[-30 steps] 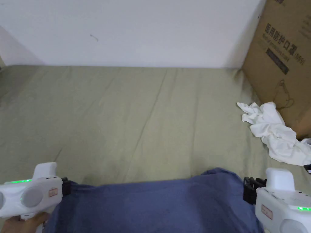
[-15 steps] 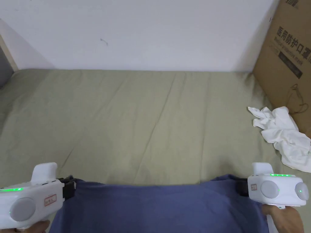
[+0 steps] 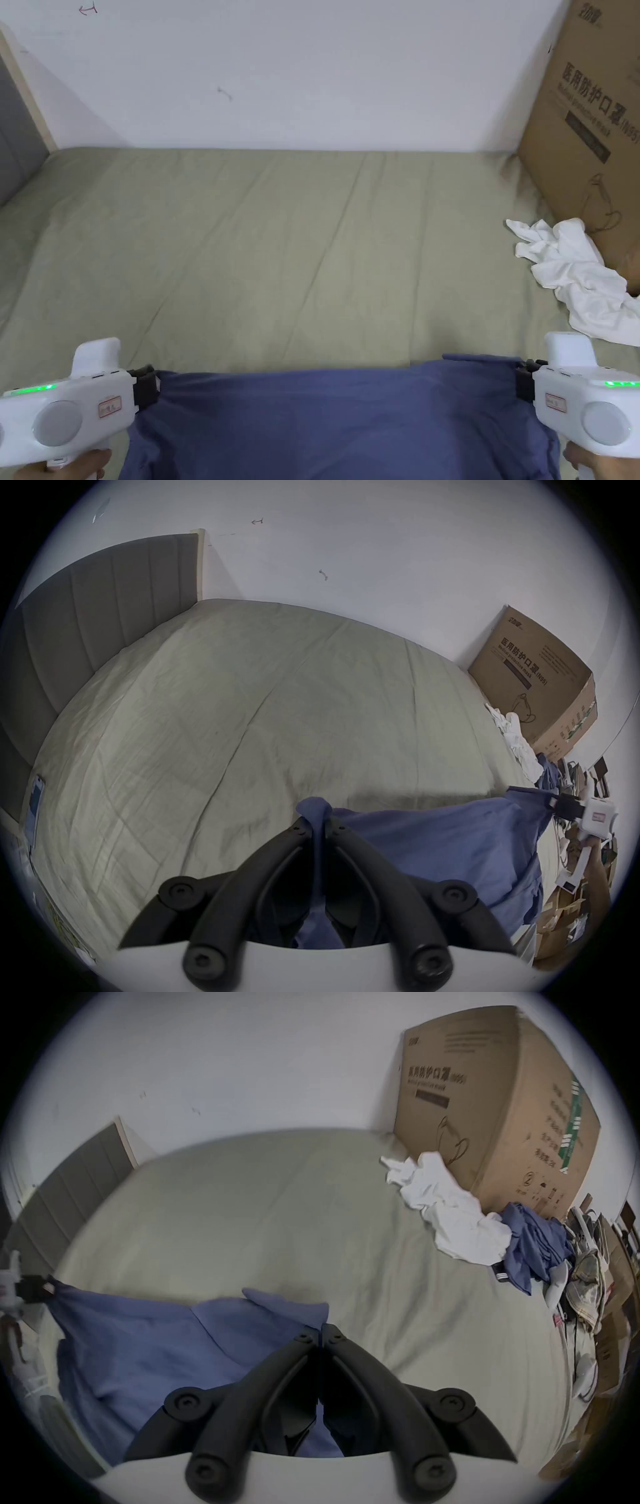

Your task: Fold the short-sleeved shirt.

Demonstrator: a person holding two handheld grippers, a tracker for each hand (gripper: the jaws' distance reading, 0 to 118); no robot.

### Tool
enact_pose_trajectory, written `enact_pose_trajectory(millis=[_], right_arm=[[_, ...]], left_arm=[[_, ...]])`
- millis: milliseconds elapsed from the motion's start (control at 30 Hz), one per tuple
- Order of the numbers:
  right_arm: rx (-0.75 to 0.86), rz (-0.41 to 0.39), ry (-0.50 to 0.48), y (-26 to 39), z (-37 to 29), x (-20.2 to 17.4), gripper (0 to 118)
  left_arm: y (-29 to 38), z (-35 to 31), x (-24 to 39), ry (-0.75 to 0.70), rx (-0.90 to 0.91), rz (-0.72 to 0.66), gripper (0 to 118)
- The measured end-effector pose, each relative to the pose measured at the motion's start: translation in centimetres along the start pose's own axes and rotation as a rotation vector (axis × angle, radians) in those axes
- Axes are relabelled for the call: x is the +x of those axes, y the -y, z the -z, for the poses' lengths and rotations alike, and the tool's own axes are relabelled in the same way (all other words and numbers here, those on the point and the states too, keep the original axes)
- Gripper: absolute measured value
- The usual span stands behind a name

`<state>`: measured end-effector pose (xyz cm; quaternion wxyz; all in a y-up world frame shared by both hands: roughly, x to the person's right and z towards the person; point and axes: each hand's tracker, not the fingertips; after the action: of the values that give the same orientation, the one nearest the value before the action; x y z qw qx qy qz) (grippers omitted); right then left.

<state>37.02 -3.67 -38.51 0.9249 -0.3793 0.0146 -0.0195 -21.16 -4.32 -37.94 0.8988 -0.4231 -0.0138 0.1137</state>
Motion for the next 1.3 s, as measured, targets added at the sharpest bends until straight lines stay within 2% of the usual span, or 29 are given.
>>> enact_pose_trajectory(millis=[233, 500, 633, 833, 1033, 1200, 1233, 1267, 1300], right_arm=[[0.122, 0.049, -0.080, 2.5, -10.4, 0.7, 4], [0.134, 0.100, -0.129, 9.3, -17.3, 0.5, 4], [0.078, 0.166, -0.134, 13.6, -17.9, 0.8, 4], [-0.067, 0.243, -0.085, 19.2, -16.2, 0.9, 4], [-0.184, 0.261, -0.001, 21.6, -13.0, 0.7, 4], [-0.209, 0.262, 0.019, 21.1, -12.7, 0.2, 4], [-0.207, 0.253, 0.020, 20.8, -13.0, 0.3, 6], [-0.196, 0.241, 0.026, 20.4, -13.6, 0.0, 16], [-0.174, 0.228, 0.035, 19.9, -14.1, -0.2, 28]], left_arm=[[2.5, -4.4, -0.8, -0.015, 0.029, -0.027, 9], [8.0, -8.8, -2.0, -0.024, 0.012, -0.042, 9], [11.8, -9.0, -2.7, -0.040, -0.041, -0.051, 9], [16.7, -8.4, -3.4, -0.066, -0.108, -0.062, 9], [18.8, -7.8, -3.1, -0.098, -0.114, -0.009, 9], [19.4, -7.4, -2.4, -0.119, -0.125, 0.043, 9], [19.2, -7.5, -2.4, -0.118, -0.130, 0.041, 10], [19.1, -7.8, -2.2, -0.118, -0.127, 0.037, 13], [18.8, -8.1, -2.1, -0.105, -0.125, 0.025, 23]])
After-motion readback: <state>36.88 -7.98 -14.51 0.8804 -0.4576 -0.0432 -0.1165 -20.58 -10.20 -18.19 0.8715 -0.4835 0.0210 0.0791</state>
